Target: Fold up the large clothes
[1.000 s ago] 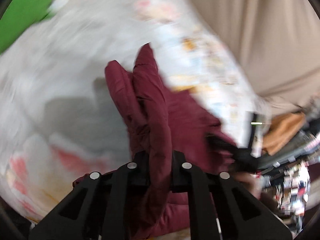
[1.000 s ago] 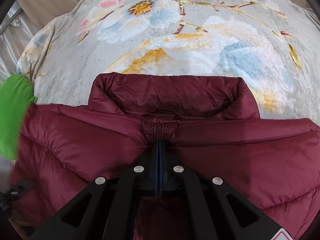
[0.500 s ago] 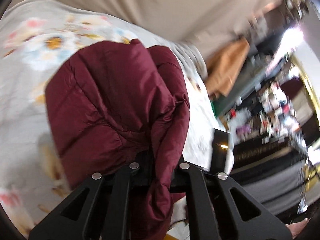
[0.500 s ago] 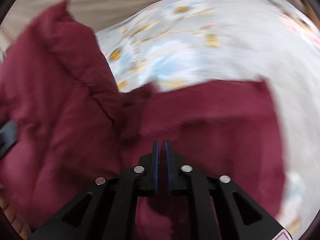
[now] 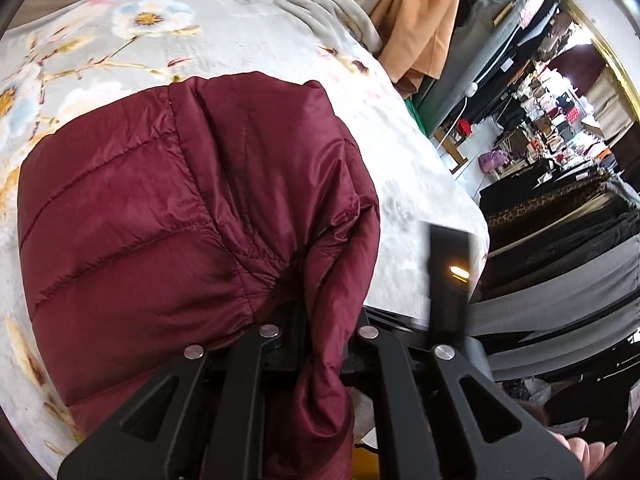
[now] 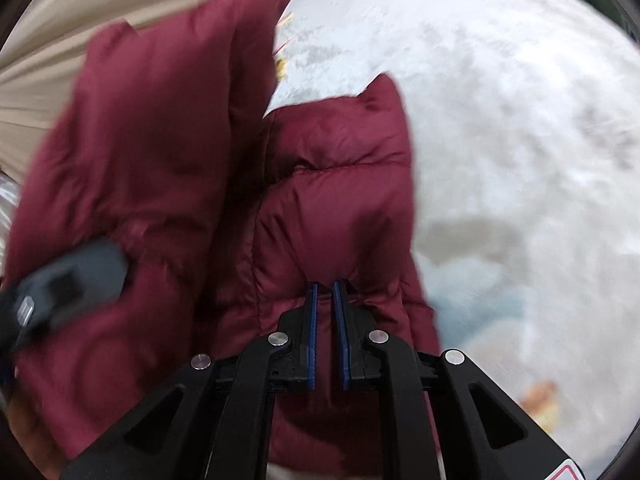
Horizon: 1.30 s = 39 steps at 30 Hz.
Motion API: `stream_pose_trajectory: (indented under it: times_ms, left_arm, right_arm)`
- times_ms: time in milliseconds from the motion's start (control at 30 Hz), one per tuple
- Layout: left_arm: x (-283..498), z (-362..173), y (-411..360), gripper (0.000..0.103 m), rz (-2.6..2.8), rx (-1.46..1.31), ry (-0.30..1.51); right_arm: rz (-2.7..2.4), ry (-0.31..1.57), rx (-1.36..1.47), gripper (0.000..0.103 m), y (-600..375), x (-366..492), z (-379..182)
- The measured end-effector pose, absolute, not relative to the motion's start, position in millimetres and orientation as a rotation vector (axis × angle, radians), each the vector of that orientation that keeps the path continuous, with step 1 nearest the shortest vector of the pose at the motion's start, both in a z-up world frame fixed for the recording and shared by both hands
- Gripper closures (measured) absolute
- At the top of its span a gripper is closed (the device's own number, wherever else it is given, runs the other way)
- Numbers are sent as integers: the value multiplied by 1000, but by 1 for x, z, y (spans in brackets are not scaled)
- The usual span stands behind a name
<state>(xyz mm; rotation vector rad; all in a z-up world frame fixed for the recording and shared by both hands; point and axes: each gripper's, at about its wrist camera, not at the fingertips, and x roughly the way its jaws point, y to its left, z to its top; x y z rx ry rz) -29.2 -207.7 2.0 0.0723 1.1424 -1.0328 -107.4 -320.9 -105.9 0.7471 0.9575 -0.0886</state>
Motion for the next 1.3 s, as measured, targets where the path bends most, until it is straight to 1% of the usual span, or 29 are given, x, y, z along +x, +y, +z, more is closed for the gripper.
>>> stream_pose_trajectory:
  times_ms: [100, 167, 300, 467, 600, 633, 733, 800, 833, 900, 933, 1000, 1100, 1300]
  left_arm:
    - [-30, 12, -208, 96, -999, 102, 1103]
    - [-32, 24, -198, 96, -973, 94, 1063]
    - [-20, 56, -143, 96, -893, -44, 999]
    - [-7, 75, -91, 96, -801, -124, 959]
    - [-5, 76, -89, 96, -792, -150, 943]
    - [-4, 74, -89, 96, -792, -153, 939]
    - [-1, 66, -92, 96, -788, -188, 964]
    - [0, 63, -89, 96, -787, -205, 969]
    - [0, 63, -90, 96, -785, -193, 962]
    - [0, 60, -95, 96, -789, -178, 967]
    - [0, 58, -99, 96, -795, -180, 975]
    - [1, 52, -113, 96, -805, -161, 988]
    - [2, 42, -137, 96, -817, -136, 1020]
    - [-2, 12, -189, 95, -839, -11, 1069]
  right_arm:
    - [16, 949, 763, 91, -316, -88, -118]
    - [75, 936, 768, 92, -311, -79, -116]
    - [159, 896, 748, 93, -299, -70, -93]
    - [173, 941, 706, 93, -282, -45, -95]
    - [168, 1031, 663, 94, -261, -14, -115]
    - [170, 1050, 657, 97, -257, -7, -120]
    - [173, 1067, 653, 97, -262, -9, -120]
    - [151, 1051, 637, 95, -278, -12, -108]
    - [131, 1027, 634, 91, -287, -17, -100]
    - [90, 957, 670, 78, -313, -49, -84]
    - [66, 930, 691, 69, -325, -62, -80]
    - [-9, 900, 716, 69, -350, -90, -76]
    - [-61, 890, 779, 69, -372, -110, -82]
    - [-66, 857, 729, 69, -367, -105, -68]
